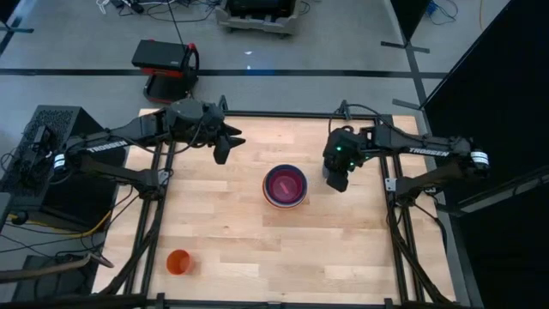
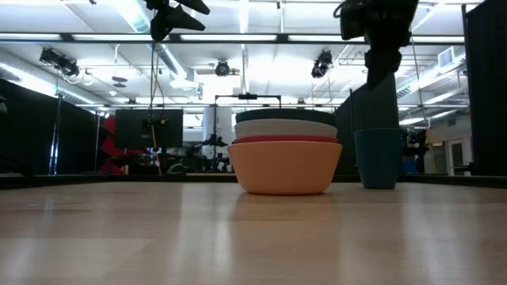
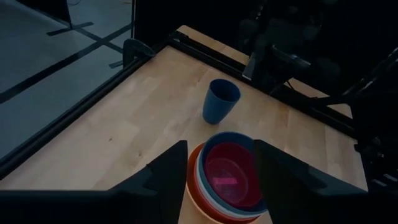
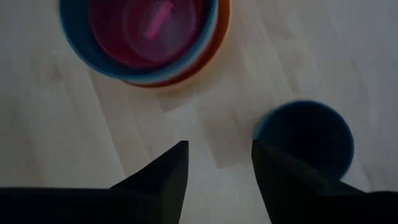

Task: Nest bowls inside each other
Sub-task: Move the blue cup to the right side of the stacked bowls

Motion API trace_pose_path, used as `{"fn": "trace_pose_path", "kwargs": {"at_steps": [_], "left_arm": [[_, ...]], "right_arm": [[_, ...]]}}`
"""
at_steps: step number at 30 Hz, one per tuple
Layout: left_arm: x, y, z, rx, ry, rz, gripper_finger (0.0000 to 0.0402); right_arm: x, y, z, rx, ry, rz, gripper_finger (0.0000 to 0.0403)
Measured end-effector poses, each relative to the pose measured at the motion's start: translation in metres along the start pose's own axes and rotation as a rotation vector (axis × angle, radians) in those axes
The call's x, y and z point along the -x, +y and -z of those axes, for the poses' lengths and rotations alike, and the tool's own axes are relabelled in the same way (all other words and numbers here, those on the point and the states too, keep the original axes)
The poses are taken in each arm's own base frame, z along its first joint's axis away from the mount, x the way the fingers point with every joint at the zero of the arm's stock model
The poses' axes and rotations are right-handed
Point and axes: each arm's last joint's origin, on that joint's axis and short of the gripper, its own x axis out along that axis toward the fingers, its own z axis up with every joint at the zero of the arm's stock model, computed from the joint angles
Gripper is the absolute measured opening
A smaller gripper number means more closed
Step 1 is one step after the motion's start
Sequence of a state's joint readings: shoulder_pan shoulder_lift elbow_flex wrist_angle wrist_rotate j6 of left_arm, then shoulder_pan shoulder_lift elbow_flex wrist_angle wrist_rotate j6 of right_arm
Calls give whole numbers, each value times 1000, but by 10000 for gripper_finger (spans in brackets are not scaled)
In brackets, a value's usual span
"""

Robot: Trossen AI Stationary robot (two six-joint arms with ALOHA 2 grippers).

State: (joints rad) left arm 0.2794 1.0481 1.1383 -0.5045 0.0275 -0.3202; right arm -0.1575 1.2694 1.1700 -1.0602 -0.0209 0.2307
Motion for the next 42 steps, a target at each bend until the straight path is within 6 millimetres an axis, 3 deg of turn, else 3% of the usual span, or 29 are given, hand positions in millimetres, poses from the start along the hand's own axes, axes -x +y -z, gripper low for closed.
{"fn": "trace_pose_path", "kwargs": {"at_steps": [10,27,33,36,42], "left_arm": [[0,0,0,0,-2,0,164],[0,0,0,-1,-4,1,168],[0,0,0,-1,-4,1,165],[0,0,0,-1,-4,1,164],[0,0,0,0,-4,1,165]], "right_arm": [[-29,-16,18,-13,91,80,224],[-60,-45,24,-100,38,71,220],[-73,-50,34,-120,65,44,217],[-77,-50,38,-123,78,30,204],[-74,-49,35,-127,61,-16,119]]}}
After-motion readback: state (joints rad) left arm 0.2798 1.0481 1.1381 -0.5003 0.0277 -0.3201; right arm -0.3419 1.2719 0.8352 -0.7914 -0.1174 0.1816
